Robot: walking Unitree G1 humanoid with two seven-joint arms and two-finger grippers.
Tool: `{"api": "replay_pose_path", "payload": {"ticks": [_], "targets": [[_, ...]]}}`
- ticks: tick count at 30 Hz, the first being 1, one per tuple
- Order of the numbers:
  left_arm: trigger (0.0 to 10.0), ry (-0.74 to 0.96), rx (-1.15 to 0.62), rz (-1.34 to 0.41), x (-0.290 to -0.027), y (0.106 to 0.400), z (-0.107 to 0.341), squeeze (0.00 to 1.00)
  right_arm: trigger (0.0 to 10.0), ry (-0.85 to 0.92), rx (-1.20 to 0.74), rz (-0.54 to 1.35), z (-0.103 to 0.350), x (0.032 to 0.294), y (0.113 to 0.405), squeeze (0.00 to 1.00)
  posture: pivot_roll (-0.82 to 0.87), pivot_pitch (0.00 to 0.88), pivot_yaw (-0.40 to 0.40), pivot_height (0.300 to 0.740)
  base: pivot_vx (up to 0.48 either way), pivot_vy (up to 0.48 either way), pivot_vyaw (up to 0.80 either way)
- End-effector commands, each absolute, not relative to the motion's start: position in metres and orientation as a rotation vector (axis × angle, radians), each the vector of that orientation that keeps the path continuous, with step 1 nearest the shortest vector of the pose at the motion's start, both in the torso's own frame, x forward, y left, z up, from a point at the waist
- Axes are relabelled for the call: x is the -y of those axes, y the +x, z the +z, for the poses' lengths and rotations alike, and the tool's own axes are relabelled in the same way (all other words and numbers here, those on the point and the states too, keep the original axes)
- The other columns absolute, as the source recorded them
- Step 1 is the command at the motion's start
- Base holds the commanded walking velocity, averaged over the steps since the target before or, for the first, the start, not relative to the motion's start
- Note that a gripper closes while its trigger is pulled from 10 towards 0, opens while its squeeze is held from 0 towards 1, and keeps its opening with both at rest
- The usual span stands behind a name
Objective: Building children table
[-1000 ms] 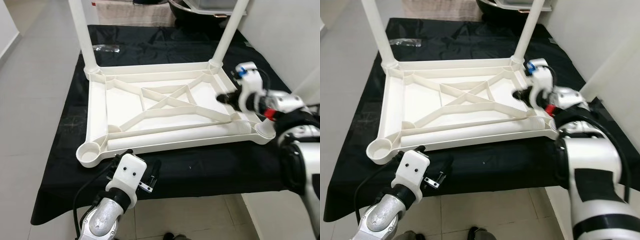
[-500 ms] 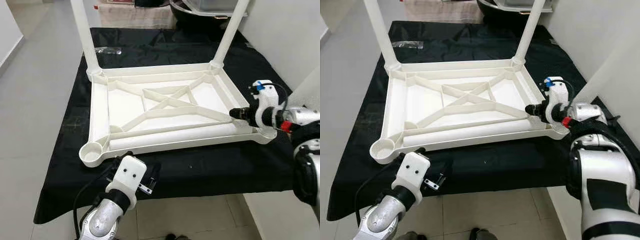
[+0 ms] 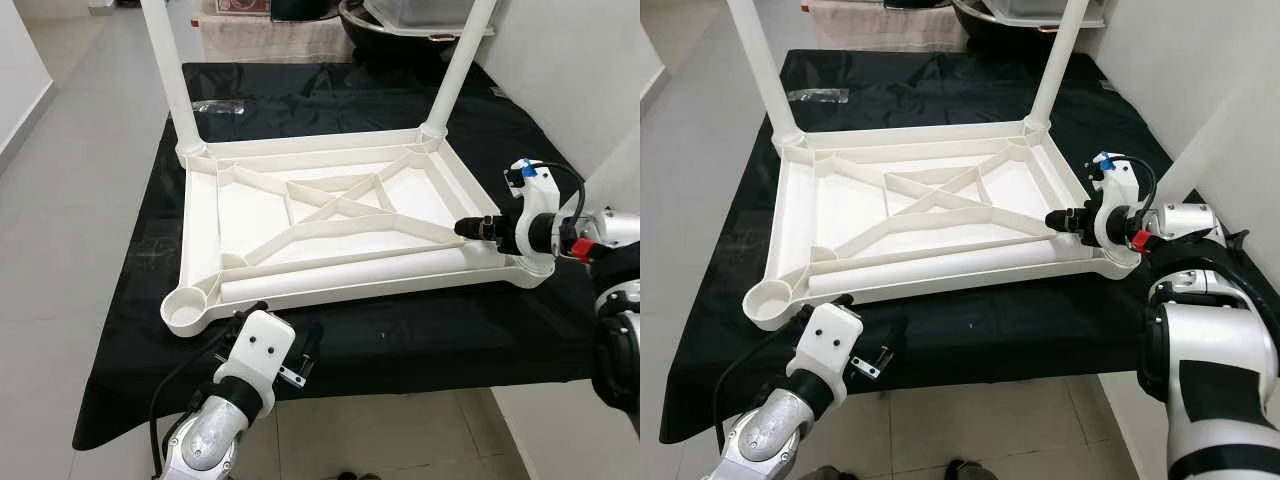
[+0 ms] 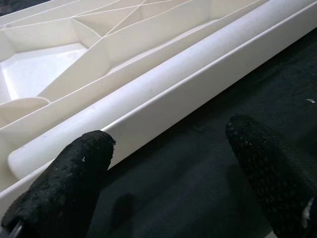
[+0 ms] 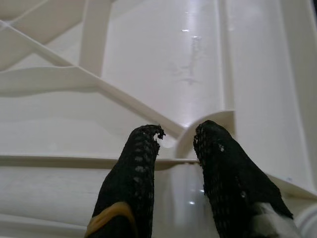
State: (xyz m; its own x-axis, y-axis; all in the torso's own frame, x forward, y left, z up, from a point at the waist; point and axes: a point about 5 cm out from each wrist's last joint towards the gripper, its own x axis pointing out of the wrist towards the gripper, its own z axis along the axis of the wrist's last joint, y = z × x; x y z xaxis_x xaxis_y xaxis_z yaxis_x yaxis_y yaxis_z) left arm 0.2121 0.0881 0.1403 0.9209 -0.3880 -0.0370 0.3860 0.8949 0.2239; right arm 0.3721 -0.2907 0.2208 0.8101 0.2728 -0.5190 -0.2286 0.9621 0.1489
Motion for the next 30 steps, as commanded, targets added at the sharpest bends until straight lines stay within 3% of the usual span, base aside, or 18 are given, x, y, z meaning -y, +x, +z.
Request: {"api": "replay_pose_path", "payload": {"ticks": [1,7,11,16,30], "targets": [[10.0,0.239,-0.007,-0.397,-0.089,0.212,0.136,0.0,10.0,0.041,-0.583,0.233,0.219,0.298,0.369,0.0,0.03,0.126,-0.064,0.74,0.0,0.0,0.0],[10.0,0.237,-0.005,-0.395,-0.088,0.212,0.136,0.0,10.0,0.031,-0.587,0.21,0.224,0.311,0.362,0.0,0.03,0.126,-0.066,0.74,0.0,0.0,0.0],[10.0,0.235,-0.006,-0.392,-0.09,0.212,0.135,0.0,10.0,0.133,-0.539,0.305,0.233,0.313,0.357,0.0,0.02,0.129,-0.064,0.74,0.0,0.0,0.0],[10.0,0.237,-0.007,-0.395,-0.089,0.212,0.134,0.0,10.0,0.115,-0.444,0.395,0.232,0.31,0.351,0.0,0.02,0.126,-0.064,0.74,0.0,0.0,0.0],[10.0,0.24,-0.006,-0.399,-0.089,0.214,0.132,0.0,10.0,0.145,-0.401,0.265,0.205,0.32,0.326,0.0,0.02,0.116,-0.051,0.74,0.0,0.0,0.0]]}}
